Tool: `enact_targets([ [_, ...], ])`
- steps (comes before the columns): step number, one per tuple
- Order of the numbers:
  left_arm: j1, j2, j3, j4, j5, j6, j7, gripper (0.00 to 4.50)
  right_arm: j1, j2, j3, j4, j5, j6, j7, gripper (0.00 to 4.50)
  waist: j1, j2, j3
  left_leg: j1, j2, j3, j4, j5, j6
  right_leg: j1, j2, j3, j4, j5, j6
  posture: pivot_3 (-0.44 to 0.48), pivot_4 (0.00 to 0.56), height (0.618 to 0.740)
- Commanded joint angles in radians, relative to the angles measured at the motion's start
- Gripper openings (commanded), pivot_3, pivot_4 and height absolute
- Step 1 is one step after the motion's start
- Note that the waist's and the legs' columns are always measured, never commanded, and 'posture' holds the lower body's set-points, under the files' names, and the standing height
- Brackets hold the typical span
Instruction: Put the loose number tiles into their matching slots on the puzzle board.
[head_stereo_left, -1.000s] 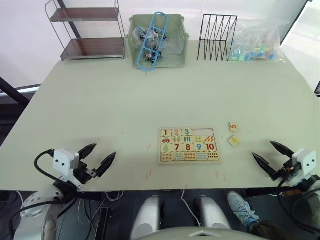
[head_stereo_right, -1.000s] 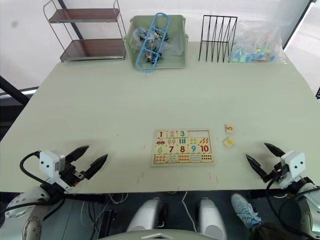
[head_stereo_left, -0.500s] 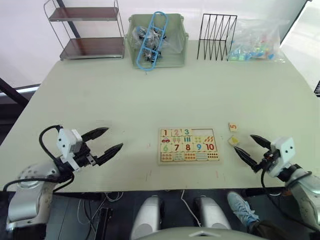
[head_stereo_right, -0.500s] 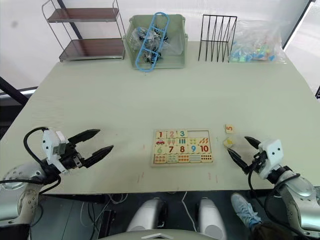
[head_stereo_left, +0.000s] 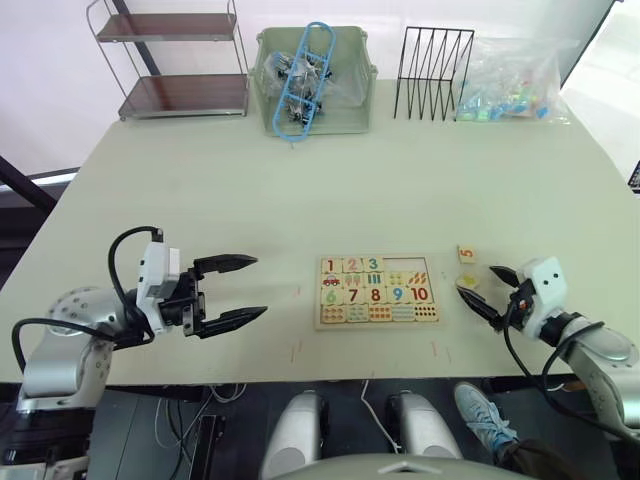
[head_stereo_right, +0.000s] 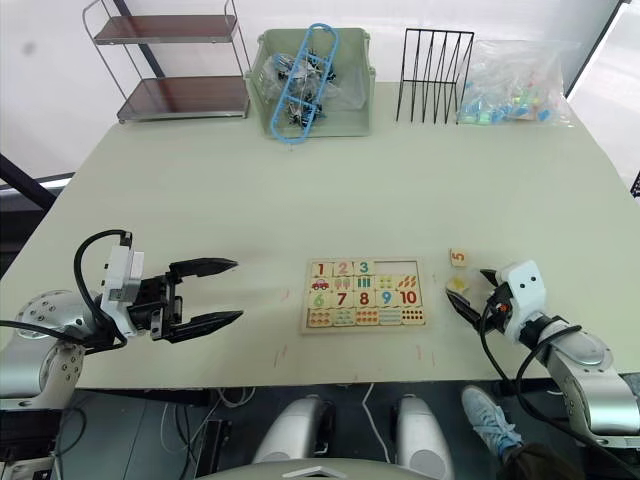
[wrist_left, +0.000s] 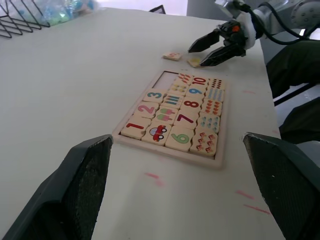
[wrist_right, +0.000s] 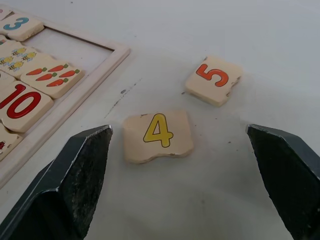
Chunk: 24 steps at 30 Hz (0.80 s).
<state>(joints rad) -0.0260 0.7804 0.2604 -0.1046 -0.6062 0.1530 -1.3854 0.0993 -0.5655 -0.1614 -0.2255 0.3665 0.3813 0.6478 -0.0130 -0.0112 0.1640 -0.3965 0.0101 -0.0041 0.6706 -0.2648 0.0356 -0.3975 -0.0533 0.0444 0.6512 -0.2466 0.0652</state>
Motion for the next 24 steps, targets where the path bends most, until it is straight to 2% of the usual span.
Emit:
enact_targets([
  [1, -0.018, 0.004, -0.003, -0.023, -0.049, 0.010, -0.042, 4.41, -0.005, -0.015, 0.012, 0.004, -0.018, -0.048, 0.033, 4.50, 0.000, 0.000, 0.000, 0.000, 0.000, 0.000, 0.000, 0.000, 0.000, 0.000, 0.000, 0.000, 0.000, 0.000, 0.000, 0.000, 0.150, 0.740],
  [6, -0.028, 0.012, -0.011, 0.011, -0.036, -0.010, -0.090, 4.41, -0.006, -0.013, 0.023, 0.031, -0.032, -0.071, 0.056, 4.50, -0.001, 0.000, 0.000, 0.000, 0.000, 0.000, 0.000, 0.000, 0.000, 0.000, 0.000, 0.000, 0.000, 0.000, 0.000, 0.000, 0.150, 0.740],
  [9, -0.035, 0.013, -0.012, 0.030, -0.029, -0.025, -0.108, 4.50, -0.006, -0.006, 0.024, 0.043, -0.038, -0.087, 0.058, 3.66, -0.001, 0.000, 0.000, 0.000, 0.000, 0.000, 0.000, 0.000, 0.000, 0.000, 0.001, 0.000, 0.000, 0.000, 0.000, 0.000, 0.150, 0.740],
  [13, -0.041, 0.012, -0.014, 0.047, -0.028, -0.038, -0.126, 4.50, 0.001, 0.009, 0.017, 0.038, -0.033, -0.097, 0.046, 1.73, -0.001, 0.000, 0.000, 0.000, 0.000, 0.000, 0.000, 0.000, 0.000, 0.000, 0.001, 0.000, 0.000, 0.000, 0.001, 0.000, 0.150, 0.740],
  [14, -0.041, 0.011, -0.015, 0.051, -0.029, -0.043, -0.133, 4.50, 0.005, 0.015, 0.015, 0.030, -0.030, -0.094, 0.039, 1.43, -0.001, 0.000, 0.000, 0.000, 0.000, 0.000, 0.000, 0.000, 0.000, 0.000, 0.001, 0.000, 0.000, 0.000, 0.000, 0.000, 0.150, 0.740],
  [17, -0.041, 0.010, -0.015, 0.058, -0.031, -0.052, -0.147, 4.50, 0.019, 0.026, 0.008, -0.001, -0.028, -0.087, 0.019, 1.43, -0.001, 0.000, 0.000, 0.000, 0.000, 0.000, 0.000, 0.000, 0.000, 0.000, 0.001, 0.000, 0.000, 0.000, 0.000, 0.000, 0.150, 0.740],
  [24, -0.054, 0.010, -0.022, 0.086, -0.036, -0.068, -0.192, 4.50, 0.183, 0.128, -0.032, -0.302, 0.019, 0.107, -0.189, 1.43, 0.002, 0.000, 0.000, -0.001, 0.000, -0.002, 0.000, 0.000, 0.000, 0.000, 0.000, -0.001, 0.000, 0.000, 0.000, 0.000, 0.150, 0.740],
])
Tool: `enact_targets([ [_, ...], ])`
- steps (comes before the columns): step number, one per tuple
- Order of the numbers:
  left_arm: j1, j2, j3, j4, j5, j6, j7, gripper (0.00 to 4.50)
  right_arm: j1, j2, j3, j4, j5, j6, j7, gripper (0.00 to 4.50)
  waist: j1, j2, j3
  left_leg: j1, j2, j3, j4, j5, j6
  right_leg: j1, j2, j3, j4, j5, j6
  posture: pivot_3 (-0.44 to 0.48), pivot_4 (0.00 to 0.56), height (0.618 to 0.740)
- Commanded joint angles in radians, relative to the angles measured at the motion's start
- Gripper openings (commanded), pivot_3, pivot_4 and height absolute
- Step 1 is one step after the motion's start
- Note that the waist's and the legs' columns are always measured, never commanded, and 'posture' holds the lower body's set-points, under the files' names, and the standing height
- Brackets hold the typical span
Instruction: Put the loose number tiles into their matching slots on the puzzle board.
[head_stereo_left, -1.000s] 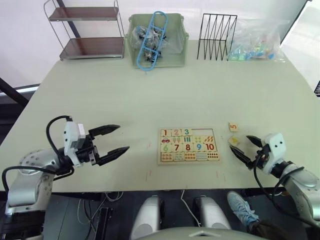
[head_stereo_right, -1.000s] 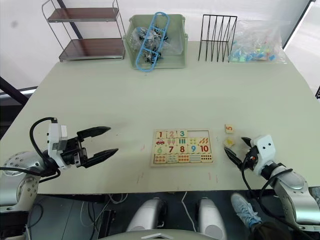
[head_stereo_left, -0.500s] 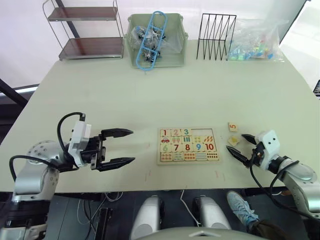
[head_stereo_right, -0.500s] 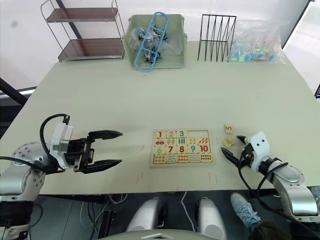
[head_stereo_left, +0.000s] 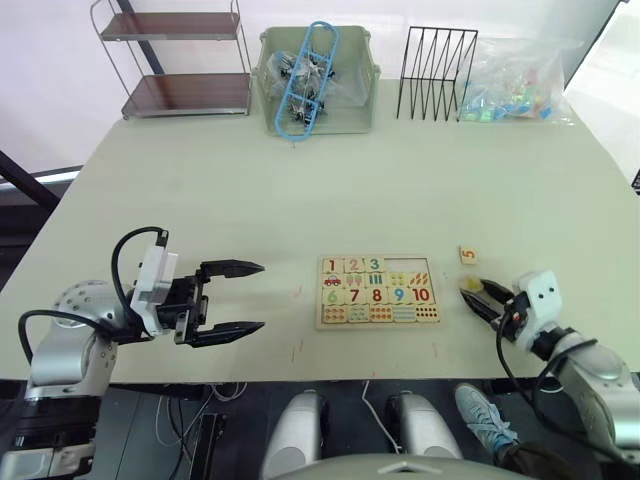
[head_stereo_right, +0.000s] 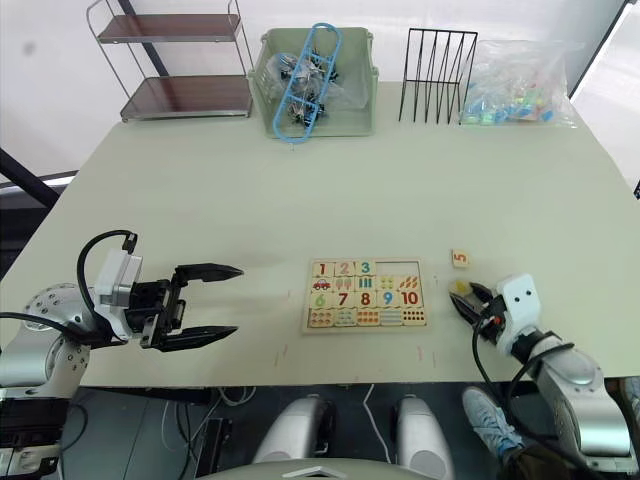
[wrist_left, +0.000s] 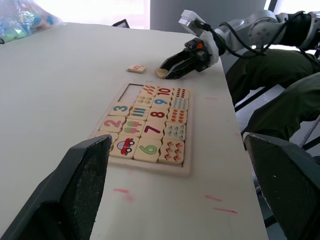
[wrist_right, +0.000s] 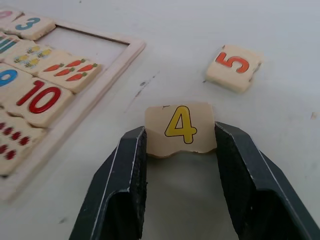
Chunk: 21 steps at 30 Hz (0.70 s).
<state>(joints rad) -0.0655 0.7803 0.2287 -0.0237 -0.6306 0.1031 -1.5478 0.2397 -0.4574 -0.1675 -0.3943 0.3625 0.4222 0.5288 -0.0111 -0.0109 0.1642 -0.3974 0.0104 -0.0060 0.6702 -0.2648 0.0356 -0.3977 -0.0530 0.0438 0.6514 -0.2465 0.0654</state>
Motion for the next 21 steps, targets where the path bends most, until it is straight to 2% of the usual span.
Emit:
enact_targets([
  [1, -0.018, 0.010, 0.008, 0.011, -0.011, -0.021, -0.035, 4.50, 0.059, 0.029, -0.022, -0.165, 0.029, 0.089, -0.088, 1.43, 0.000, 0.000, 0.000, 0.000, 0.000, 0.000, 0.000, 0.000, 0.000, 0.000, 0.000, 0.000, 0.000, 0.000, 0.000, 0.000, 0.150, 0.740],
  [5, -0.057, 0.011, -0.004, 0.050, -0.004, -0.031, -0.059, 4.50, 0.104, 0.106, 0.004, -0.299, 0.000, 0.212, -0.242, 1.43, -0.002, 0.000, 0.000, 0.001, 0.000, 0.000, 0.000, 0.000, 0.000, 0.000, 0.000, 0.000, 0.000, -0.002, -0.003, 0.000, 0.150, 0.740],
  [10, -0.090, 0.015, -0.025, 0.081, -0.003, -0.047, -0.067, 4.50, 0.150, 0.194, 0.046, -0.379, -0.032, 0.317, -0.379, 1.43, -0.002, 0.000, 0.000, 0.000, 0.000, 0.000, 0.000, 0.000, 0.000, -0.001, 0.000, 0.000, 0.000, -0.002, -0.003, 0.000, 0.150, 0.740],
  [15, -0.116, 0.020, -0.042, 0.125, -0.004, -0.076, -0.067, 4.50, 0.157, 0.246, 0.048, -0.368, -0.052, 0.341, -0.434, 1.43, -0.003, -0.001, -0.001, 0.000, 0.000, 0.001, 0.000, 0.000, 0.000, -0.001, 0.000, 0.000, 0.000, -0.002, -0.003, 0.000, 0.150, 0.740],
  [21, -0.122, 0.020, -0.051, 0.136, -0.007, -0.090, -0.067, 4.50, 0.150, 0.250, 0.046, -0.352, -0.054, 0.314, -0.424, 1.43, -0.003, -0.002, -0.001, 0.000, 0.000, 0.001, 0.000, 0.000, 0.000, -0.001, 0.000, 0.000, -0.001, -0.002, -0.003, 0.000, 0.150, 0.740],
])
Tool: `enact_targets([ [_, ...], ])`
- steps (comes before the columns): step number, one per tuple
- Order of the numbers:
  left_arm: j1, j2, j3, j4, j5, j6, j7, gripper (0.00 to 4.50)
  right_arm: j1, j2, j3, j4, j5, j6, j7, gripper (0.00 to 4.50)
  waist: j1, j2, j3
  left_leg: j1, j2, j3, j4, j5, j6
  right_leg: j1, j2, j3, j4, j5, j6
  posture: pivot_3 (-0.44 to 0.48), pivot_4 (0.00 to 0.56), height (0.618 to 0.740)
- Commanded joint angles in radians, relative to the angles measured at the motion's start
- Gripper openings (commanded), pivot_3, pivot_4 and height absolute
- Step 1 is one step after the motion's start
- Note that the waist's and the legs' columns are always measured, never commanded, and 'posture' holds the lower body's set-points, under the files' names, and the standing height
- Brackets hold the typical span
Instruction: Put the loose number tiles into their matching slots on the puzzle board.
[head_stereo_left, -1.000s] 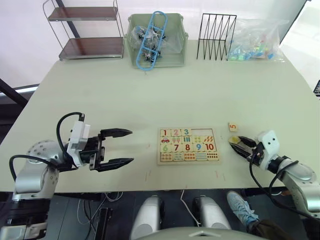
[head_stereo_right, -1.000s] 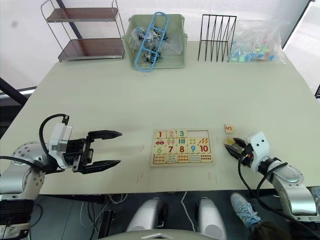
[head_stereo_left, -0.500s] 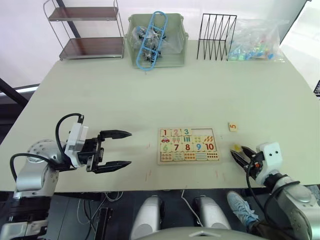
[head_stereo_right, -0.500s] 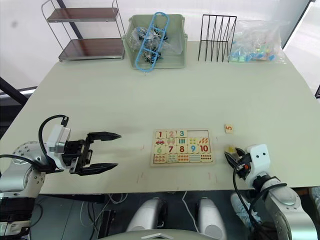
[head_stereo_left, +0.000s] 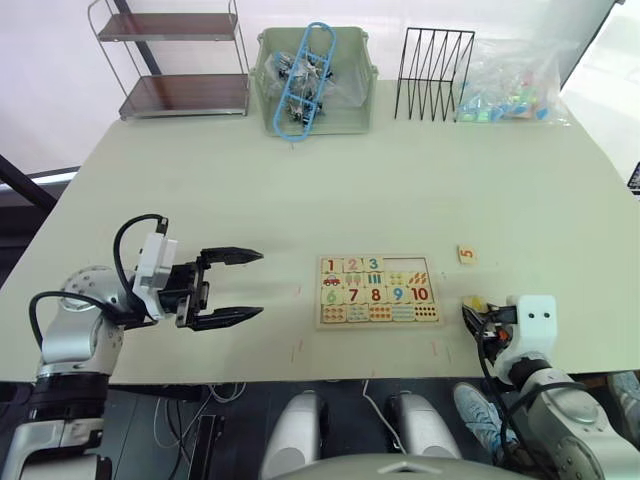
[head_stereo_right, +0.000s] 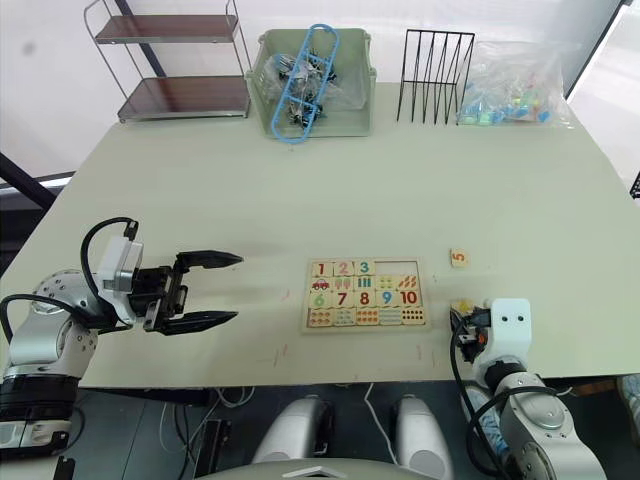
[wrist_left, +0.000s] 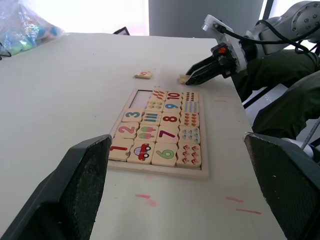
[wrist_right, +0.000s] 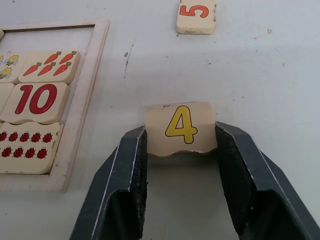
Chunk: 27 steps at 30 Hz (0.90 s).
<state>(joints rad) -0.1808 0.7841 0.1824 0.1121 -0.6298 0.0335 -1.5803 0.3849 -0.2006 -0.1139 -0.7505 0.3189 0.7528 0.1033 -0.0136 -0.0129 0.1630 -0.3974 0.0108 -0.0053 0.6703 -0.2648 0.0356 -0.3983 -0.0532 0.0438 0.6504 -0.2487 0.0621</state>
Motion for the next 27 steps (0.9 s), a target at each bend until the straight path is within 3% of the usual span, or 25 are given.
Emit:
enact_targets([
  [1, 0.000, 0.016, -0.004, -0.002, -0.009, -0.023, -0.034, 4.50, 0.004, -0.025, -0.007, 0.005, -0.024, -0.036, 0.013, 1.93, 0.000, 0.000, 0.000, 0.000, 0.000, 0.000, 0.000, 0.000, 0.000, 0.000, 0.000, 0.000, 0.000, 0.000, 0.000, 0.000, 0.150, 0.740],
  [6, 0.022, 0.013, 0.006, -0.009, -0.012, -0.034, -0.034, 4.50, 0.014, -0.077, -0.024, -0.030, -0.026, -0.109, 0.074, 4.36, 0.000, 0.000, 0.000, 0.000, 0.000, 0.000, 0.000, 0.000, 0.000, 0.000, 0.000, 0.000, 0.000, 0.000, 0.000, 0.000, 0.150, 0.740],
  [7, 0.026, 0.014, 0.008, -0.009, -0.013, -0.036, -0.034, 4.50, 0.022, -0.093, -0.024, -0.039, -0.036, -0.129, 0.088, 4.48, 0.000, 0.001, 0.000, 0.000, 0.000, 0.000, 0.000, 0.000, 0.000, 0.000, 0.000, 0.000, 0.000, 0.000, 0.000, 0.000, 0.150, 0.740],
  [11, 0.032, 0.009, 0.017, -0.007, -0.011, -0.043, -0.034, 4.50, 0.051, -0.140, -0.052, -0.067, -0.039, -0.202, 0.140, 4.48, 0.000, 0.001, 0.001, 0.000, 0.000, 0.000, 0.000, 0.000, 0.000, 0.000, 0.000, 0.000, 0.000, 0.000, 0.000, 0.000, 0.150, 0.740],
  [16, 0.036, 0.000, 0.011, -0.015, -0.007, -0.045, -0.034, 4.50, 0.061, -0.240, -0.136, -0.019, 0.052, -0.270, 0.321, 4.48, 0.000, 0.000, 0.000, 0.000, 0.000, 0.000, 0.000, 0.000, 0.000, 0.000, 0.000, 0.000, -0.001, 0.000, 0.000, 0.000, 0.150, 0.740],
  [27, -0.006, -0.010, -0.012, 0.007, 0.003, -0.055, -0.034, 4.50, -0.116, -0.517, -0.196, 0.313, 0.151, -0.470, 0.787, 4.48, 0.000, 0.000, 0.001, 0.000, 0.000, 0.001, 0.000, 0.000, 0.000, 0.001, 0.001, 0.000, -0.002, 0.002, 0.003, 0.000, 0.150, 0.740],
])
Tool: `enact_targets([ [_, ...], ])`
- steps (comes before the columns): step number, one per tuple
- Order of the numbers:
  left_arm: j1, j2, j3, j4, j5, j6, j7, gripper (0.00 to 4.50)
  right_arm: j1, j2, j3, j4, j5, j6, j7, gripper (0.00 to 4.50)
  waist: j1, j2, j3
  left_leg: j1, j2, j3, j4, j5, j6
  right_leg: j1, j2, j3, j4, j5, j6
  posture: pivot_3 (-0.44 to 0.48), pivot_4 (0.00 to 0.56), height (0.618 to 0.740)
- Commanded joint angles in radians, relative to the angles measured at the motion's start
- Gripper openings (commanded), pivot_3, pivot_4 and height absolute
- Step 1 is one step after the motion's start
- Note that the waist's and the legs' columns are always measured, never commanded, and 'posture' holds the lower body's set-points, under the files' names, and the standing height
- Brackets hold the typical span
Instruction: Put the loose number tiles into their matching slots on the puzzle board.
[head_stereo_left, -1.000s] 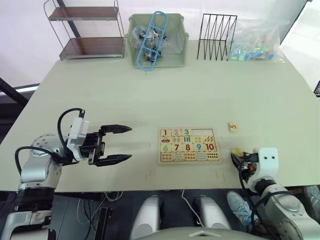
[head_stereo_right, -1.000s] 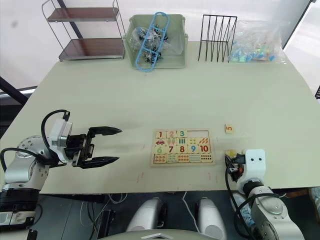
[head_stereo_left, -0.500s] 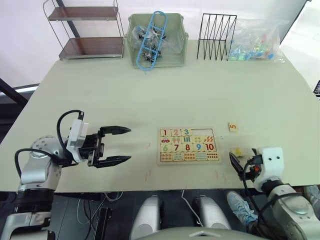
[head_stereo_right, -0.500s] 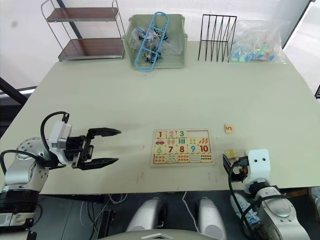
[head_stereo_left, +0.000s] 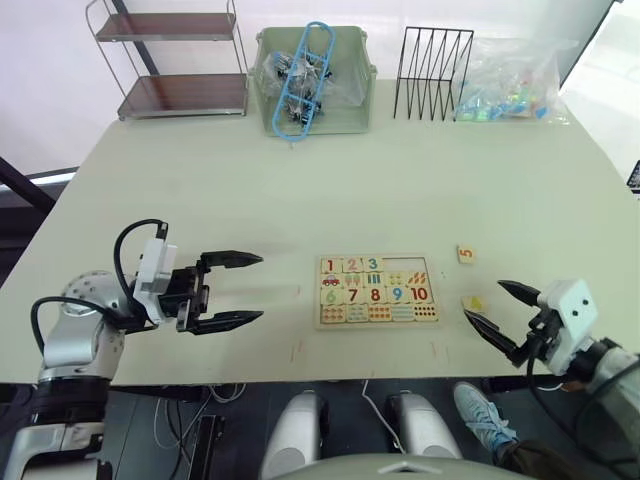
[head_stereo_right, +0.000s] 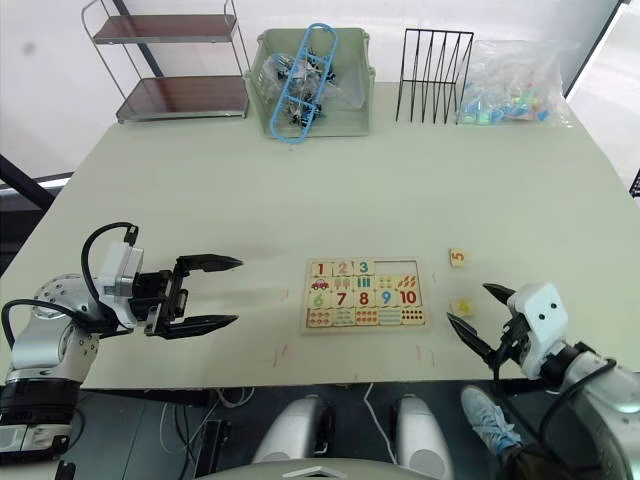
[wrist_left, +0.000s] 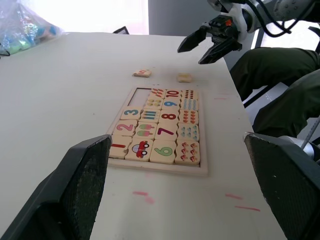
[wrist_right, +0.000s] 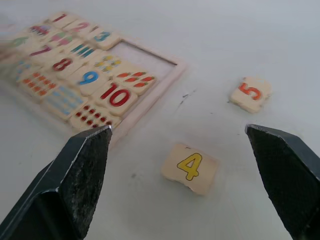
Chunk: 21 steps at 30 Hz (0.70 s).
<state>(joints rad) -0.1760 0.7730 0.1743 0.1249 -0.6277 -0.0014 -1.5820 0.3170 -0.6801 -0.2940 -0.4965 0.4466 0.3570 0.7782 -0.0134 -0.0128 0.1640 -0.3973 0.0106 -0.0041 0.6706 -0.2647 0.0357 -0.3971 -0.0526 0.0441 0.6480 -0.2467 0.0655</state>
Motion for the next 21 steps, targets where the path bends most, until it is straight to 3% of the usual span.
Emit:
enact_targets([
  [1, -0.014, 0.001, -0.007, -0.004, 0.002, -0.022, -0.032, 4.50, -0.076, -0.060, -0.011, 0.096, 0.033, -0.089, 0.158, 4.48, 0.000, 0.000, 0.000, 0.000, 0.000, 0.000, 0.000, 0.000, 0.000, 0.000, 0.000, 0.000, 0.000, 0.000, 0.000, 0.000, 0.150, 0.740],
  [7, -0.032, 0.004, -0.022, 0.004, 0.002, -0.030, -0.032, 4.50, -0.208, -0.175, 0.052, 0.324, 0.070, -0.166, 0.475, 4.48, 0.001, 0.000, 0.001, 0.000, 0.000, -0.001, -0.001, 0.000, 0.000, 0.000, 0.001, -0.001, 0.000, 0.000, 0.001, 0.000, 0.150, 0.740],
  [12, -0.046, 0.012, -0.029, 0.002, -0.002, -0.029, -0.032, 4.50, -0.368, -0.186, 0.118, 0.566, 0.025, -0.339, 0.673, 4.48, 0.001, 0.000, 0.001, 0.000, 0.000, -0.001, 0.000, 0.000, 0.000, 0.001, 0.000, -0.001, 0.000, 0.001, 0.001, 0.000, 0.150, 0.740],
  [15, -0.044, 0.020, -0.032, -0.002, -0.009, -0.030, -0.032, 4.50, -0.467, -0.199, 0.196, 0.706, -0.069, -0.458, 0.747, 4.48, -0.001, 0.000, 0.001, 0.000, 0.000, 0.000, 0.000, 0.000, 0.000, 0.001, 0.000, 0.000, 0.000, 0.001, 0.001, 0.000, 0.150, 0.740],
  [21, -0.053, 0.024, -0.050, -0.006, -0.019, -0.033, -0.032, 4.50, -0.621, -0.179, 0.299, 0.832, -0.152, -0.484, 0.781, 4.48, 0.000, 0.003, 0.003, 0.000, 0.000, -0.001, 0.000, 0.000, 0.000, 0.000, 0.000, -0.001, 0.000, 0.001, 0.001, 0.000, 0.150, 0.740],
])
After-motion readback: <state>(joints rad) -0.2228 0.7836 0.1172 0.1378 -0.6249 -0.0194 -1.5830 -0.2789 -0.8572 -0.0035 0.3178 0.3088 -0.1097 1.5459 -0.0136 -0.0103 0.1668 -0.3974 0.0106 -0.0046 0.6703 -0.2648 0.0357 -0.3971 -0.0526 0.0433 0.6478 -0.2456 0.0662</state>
